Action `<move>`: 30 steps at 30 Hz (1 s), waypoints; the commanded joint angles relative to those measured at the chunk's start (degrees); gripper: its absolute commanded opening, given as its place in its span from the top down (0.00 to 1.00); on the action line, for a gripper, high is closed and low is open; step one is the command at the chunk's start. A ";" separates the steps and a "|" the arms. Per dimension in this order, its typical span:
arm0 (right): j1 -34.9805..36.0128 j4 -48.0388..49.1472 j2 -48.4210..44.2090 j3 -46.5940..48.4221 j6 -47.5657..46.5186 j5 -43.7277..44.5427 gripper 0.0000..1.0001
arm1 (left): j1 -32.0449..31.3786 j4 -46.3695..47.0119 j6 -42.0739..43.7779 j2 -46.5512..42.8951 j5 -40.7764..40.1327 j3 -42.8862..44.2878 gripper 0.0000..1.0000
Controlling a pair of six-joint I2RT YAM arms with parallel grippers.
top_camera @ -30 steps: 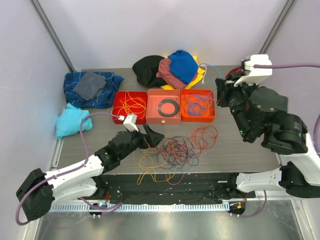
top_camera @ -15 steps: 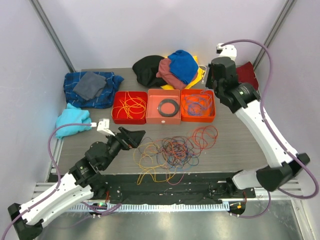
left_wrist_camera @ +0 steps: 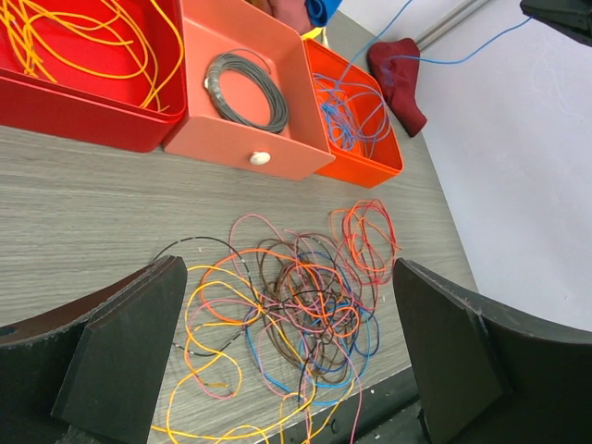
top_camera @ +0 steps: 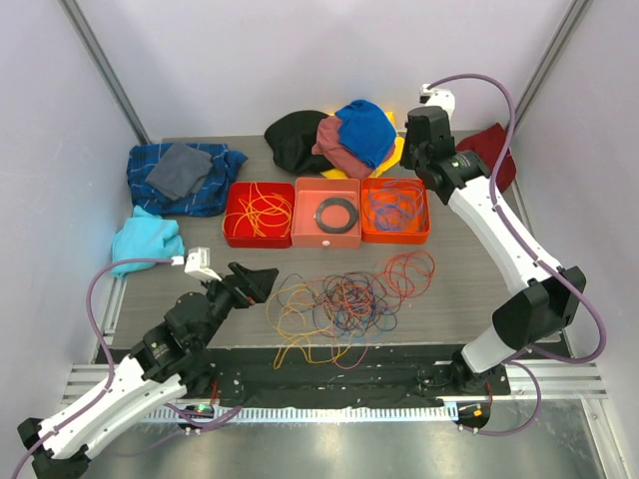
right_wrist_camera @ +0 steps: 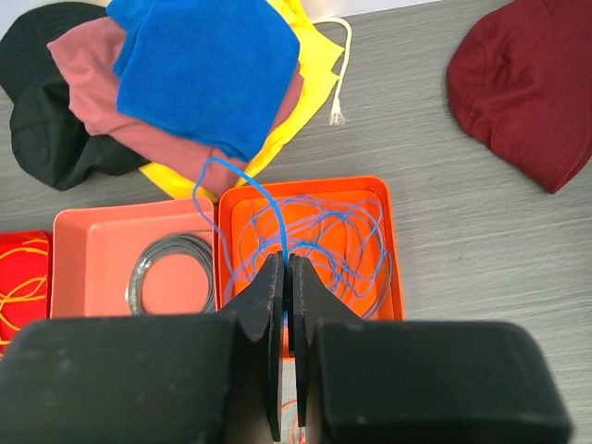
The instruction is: Untangle the cables
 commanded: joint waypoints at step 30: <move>-2.81 10.56 5.62 -12.70 3.26 0.56 0.42 | 0.13 -0.47 -0.86 0.89 -1.52 -1.03 0.00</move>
